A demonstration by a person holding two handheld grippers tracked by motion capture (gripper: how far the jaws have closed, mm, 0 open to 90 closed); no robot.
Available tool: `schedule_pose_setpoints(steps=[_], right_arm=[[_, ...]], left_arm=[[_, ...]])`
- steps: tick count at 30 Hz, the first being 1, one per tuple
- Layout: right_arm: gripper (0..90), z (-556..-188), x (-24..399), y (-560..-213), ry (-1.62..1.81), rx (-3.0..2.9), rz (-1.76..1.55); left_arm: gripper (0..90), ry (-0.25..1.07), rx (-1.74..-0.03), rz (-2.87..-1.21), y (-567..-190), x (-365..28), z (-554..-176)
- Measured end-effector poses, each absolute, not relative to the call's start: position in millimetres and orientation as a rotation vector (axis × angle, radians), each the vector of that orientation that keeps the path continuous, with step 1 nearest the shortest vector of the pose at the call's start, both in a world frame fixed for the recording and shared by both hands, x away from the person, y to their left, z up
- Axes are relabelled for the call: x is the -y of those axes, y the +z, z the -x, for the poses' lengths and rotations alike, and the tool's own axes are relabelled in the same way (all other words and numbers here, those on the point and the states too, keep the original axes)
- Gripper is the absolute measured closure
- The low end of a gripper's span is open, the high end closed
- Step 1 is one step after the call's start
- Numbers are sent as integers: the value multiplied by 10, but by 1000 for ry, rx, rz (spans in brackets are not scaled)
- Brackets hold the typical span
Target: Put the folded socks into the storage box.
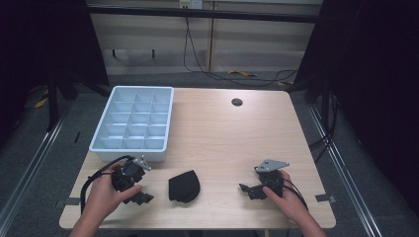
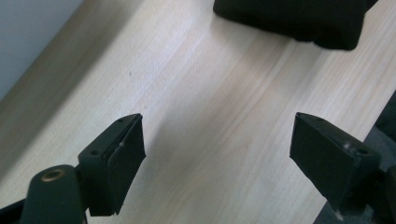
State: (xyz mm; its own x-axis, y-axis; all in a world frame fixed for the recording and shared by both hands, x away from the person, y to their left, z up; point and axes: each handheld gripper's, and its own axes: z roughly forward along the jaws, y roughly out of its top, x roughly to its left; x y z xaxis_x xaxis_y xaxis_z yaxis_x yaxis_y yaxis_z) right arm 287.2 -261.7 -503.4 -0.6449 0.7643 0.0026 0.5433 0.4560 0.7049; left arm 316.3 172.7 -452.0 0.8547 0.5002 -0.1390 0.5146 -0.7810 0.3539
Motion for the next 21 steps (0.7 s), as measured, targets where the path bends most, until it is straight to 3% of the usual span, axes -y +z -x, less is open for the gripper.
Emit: schedule_pose_setpoints(steps=[21], right_arm=[[113, -2872, 2617, -5034, 989, -2395, -1114]], left_arm=[[186, -128, -636, -2691, -4392, -1321, -3177]])
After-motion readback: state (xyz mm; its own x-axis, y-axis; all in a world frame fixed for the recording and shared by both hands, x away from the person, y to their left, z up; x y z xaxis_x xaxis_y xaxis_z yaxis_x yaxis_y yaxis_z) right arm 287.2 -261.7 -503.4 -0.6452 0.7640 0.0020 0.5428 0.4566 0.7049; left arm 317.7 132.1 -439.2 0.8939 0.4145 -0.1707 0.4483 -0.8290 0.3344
